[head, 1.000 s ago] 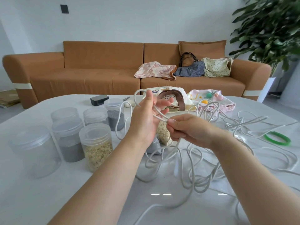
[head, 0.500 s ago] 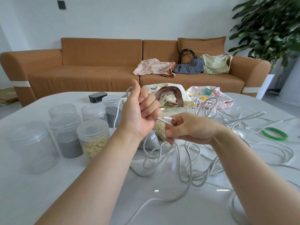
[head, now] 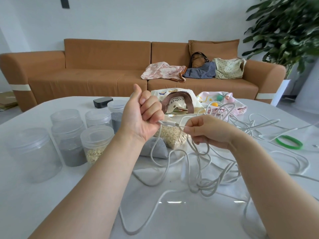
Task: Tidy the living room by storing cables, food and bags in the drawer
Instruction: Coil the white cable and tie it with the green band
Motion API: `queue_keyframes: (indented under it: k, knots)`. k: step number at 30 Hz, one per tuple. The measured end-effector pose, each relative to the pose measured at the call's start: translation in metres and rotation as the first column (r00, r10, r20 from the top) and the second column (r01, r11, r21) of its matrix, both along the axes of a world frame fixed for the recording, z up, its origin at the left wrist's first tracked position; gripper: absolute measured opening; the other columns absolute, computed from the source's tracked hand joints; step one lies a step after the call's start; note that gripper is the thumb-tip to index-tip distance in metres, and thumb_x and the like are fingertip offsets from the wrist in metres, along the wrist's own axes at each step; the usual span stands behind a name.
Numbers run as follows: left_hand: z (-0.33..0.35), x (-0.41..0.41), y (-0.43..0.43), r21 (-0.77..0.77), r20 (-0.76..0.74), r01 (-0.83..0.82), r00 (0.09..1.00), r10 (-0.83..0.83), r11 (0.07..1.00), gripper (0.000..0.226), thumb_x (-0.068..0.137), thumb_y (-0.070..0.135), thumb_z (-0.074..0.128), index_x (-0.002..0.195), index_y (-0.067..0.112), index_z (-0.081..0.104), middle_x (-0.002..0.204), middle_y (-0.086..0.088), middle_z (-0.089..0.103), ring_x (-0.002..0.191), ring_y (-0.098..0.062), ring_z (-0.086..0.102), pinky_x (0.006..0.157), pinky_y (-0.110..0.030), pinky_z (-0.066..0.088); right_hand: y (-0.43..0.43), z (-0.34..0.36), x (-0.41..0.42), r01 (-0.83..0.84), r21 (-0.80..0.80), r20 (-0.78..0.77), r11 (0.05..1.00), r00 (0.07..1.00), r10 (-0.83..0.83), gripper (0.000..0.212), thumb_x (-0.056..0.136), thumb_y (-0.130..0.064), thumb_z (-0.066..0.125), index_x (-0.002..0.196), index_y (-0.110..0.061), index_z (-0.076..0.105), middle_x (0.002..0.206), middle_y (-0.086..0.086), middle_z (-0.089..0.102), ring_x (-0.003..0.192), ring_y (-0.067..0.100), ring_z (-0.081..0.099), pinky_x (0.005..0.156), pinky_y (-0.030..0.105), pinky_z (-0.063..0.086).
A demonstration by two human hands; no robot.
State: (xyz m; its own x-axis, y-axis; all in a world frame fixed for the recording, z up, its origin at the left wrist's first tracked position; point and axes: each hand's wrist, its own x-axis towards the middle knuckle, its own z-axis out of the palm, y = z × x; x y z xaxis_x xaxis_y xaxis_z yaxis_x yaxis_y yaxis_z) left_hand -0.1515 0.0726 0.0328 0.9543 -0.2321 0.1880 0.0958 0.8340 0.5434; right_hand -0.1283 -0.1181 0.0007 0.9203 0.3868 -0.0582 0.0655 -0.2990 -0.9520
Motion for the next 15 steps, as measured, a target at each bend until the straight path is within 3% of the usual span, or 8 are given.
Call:
queue_keyframes:
  k: [3,5,8,12,15]
  knots:
    - [0.005,0.001,0.008,0.255,-0.037,-0.111,0.991,0.125,0.961,0.063,0.099,0.050,0.031,0.044,0.018,0.034,0.036,0.007,0.018,0.027,-0.005,0.016,0.031,-0.016,0.009,-0.004,0.000,0.001,0.234,-0.169,0.238,0.957,0.952,-0.190,0.020,0.083,-0.012,0.068,0.068,-0.005,0.057,0.047,0.001,0.043,0.039,0.009,0.039,0.046,0.021,0.040]
    - [0.007,0.001,0.012,0.441,-0.048,-0.149,0.981,0.189,0.885,0.057,0.099,0.049,0.034,0.051,0.018,0.032,0.039,0.007,0.017,0.029,-0.006,0.015,0.032,-0.013,0.010,-0.008,0.003,0.001,0.284,-0.165,0.268,0.945,0.935,-0.234,0.025,0.080,-0.018,0.073,0.062,-0.010,0.057,0.041,-0.001,0.041,0.037,0.010,0.037,0.045,0.022,0.042]
    - [0.004,0.001,0.011,0.654,-0.022,-0.142,0.978,0.206,0.743,0.052,0.100,0.048,0.035,0.057,0.017,0.032,0.040,0.007,0.020,0.031,-0.006,0.015,0.034,-0.013,0.012,-0.012,0.010,-0.001,0.163,-0.170,0.249,0.972,0.961,-0.118,0.024,0.077,-0.018,0.075,0.059,-0.012,0.059,0.043,-0.002,0.043,0.040,0.011,0.039,0.049,0.023,0.042]
    - [-0.004,0.002,0.004,0.795,-0.014,-0.071,0.991,0.134,0.602,0.052,0.100,0.047,0.034,0.060,0.014,0.038,0.039,0.008,0.023,0.030,-0.005,0.017,0.035,-0.012,0.012,-0.014,0.013,-0.003,-0.069,0.034,0.284,0.997,0.957,0.057,0.015,0.081,0.000,0.066,0.070,-0.010,0.068,0.056,0.001,0.053,0.052,0.008,0.045,0.055,0.016,0.038]
    - [-0.010,0.002,0.001,0.851,-0.042,0.010,0.998,0.050,0.525,0.049,0.101,0.045,0.032,0.070,0.011,0.048,0.038,0.008,0.024,0.029,-0.004,0.017,0.035,-0.010,0.013,-0.014,0.014,-0.003,-0.137,0.139,0.294,0.981,0.951,0.091,0.014,0.074,-0.014,0.062,0.066,-0.015,0.072,0.062,0.007,0.057,0.060,0.012,0.051,0.065,0.017,0.041]
